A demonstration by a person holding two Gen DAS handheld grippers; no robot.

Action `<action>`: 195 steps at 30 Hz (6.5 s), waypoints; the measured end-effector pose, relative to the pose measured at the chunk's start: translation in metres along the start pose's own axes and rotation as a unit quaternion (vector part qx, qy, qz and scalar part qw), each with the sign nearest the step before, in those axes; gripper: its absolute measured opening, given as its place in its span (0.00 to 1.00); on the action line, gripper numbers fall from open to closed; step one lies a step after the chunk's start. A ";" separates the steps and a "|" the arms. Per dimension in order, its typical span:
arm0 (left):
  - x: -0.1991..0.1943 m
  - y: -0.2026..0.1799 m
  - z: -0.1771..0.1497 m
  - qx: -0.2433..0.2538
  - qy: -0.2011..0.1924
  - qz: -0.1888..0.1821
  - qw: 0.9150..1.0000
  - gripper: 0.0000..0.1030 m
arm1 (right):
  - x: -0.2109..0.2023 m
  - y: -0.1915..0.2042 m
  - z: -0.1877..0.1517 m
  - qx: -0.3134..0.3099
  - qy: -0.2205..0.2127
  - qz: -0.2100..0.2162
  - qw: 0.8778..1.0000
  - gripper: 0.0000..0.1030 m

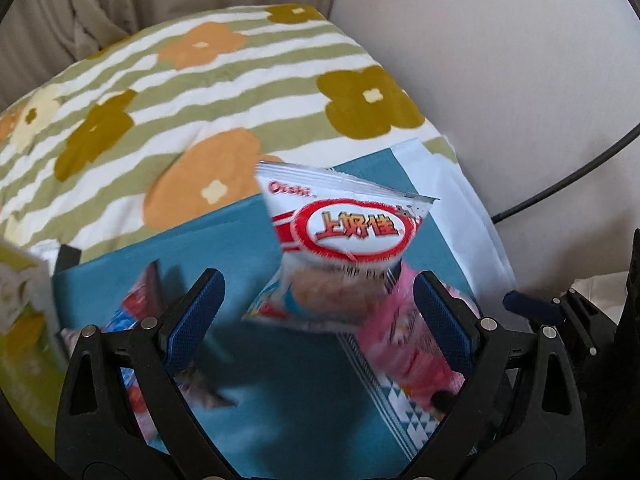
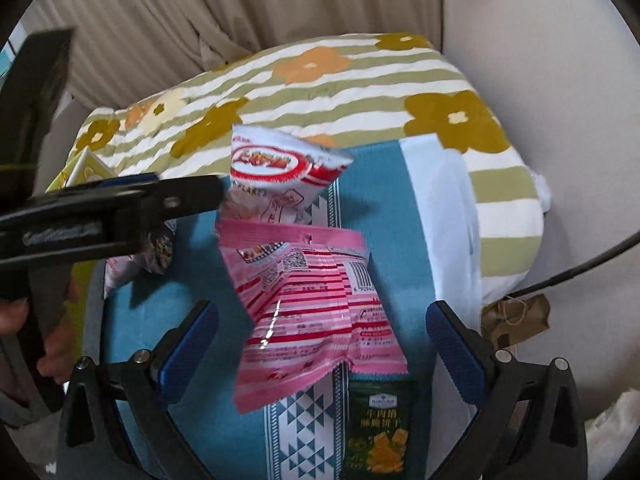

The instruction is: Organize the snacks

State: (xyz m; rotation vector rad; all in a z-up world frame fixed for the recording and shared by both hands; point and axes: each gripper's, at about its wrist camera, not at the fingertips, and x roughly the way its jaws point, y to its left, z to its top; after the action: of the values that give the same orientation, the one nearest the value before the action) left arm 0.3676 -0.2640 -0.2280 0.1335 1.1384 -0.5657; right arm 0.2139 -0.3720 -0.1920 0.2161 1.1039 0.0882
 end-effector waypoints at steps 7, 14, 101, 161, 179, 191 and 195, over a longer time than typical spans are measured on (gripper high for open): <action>0.046 0.001 0.008 0.009 0.048 0.000 0.999 0.68 | 0.032 -0.012 0.005 -0.006 0.031 0.069 0.997 1.00; 0.052 0.008 0.009 0.003 0.048 -0.006 0.999 0.58 | 0.053 -0.015 0.007 -0.016 0.055 0.093 0.994 1.00; -0.300 0.320 -0.227 -0.168 -0.096 0.112 0.975 0.99 | -0.041 0.370 0.026 -0.138 -0.095 0.062 0.984 0.69; -0.300 0.031 -0.227 -0.083 -0.205 0.121 0.968 0.99 | -0.209 0.147 -0.096 -0.066 -0.221 -0.069 0.971 1.00; -0.134 0.037 -0.097 0.124 0.009 0.159 0.979 0.99 | -0.117 0.033 -0.085 0.039 -0.099 -0.107 0.988 1.00; -0.026 0.068 -0.052 0.237 0.145 0.173 0.945 0.99 | -0.022 0.023 -0.089 0.063 -0.017 -0.124 0.990 1.00; -0.002 0.070 -0.051 0.273 0.179 0.177 0.929 0.99 | -0.002 0.017 -0.093 0.061 0.008 -0.140 0.988 0.90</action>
State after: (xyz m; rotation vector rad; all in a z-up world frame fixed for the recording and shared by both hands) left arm 0.3598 -0.1843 -0.2602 0.9378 1.2436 -0.5324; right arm 0.1304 -0.3440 -0.2263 0.1683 1.1460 -0.2295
